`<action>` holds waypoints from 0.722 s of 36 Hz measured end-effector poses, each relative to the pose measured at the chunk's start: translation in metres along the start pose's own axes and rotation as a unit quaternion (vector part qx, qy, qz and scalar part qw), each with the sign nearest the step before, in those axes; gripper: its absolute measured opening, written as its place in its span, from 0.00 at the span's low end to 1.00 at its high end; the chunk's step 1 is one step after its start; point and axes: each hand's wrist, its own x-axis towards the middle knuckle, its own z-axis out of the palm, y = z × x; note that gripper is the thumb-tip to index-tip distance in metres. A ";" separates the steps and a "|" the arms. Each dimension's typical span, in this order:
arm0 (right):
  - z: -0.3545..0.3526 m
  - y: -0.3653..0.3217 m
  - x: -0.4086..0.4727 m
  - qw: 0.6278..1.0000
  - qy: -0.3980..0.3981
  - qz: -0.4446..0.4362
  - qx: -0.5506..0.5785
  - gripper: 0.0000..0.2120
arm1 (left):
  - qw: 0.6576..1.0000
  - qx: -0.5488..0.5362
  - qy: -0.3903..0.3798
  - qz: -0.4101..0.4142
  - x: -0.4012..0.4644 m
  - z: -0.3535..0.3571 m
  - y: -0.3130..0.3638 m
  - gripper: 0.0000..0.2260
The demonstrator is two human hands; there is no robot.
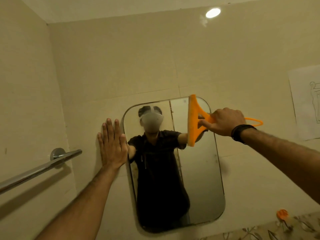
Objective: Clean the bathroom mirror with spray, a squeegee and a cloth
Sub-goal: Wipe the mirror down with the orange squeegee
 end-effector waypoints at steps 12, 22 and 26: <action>-0.020 -0.042 0.008 0.994 0.050 -0.086 0.035 0.31 | 1.000 0.007 -0.013 -0.006 0.005 0.007 -0.006 0.28; -0.032 -0.188 0.033 0.978 0.070 -0.190 0.043 0.27 | 0.998 -0.032 -0.054 -0.007 0.003 -0.010 0.000 0.29; -0.022 -0.201 0.043 0.981 0.039 -0.191 0.005 0.25 | 0.999 0.017 -0.034 0.025 0.000 -0.004 -0.007 0.29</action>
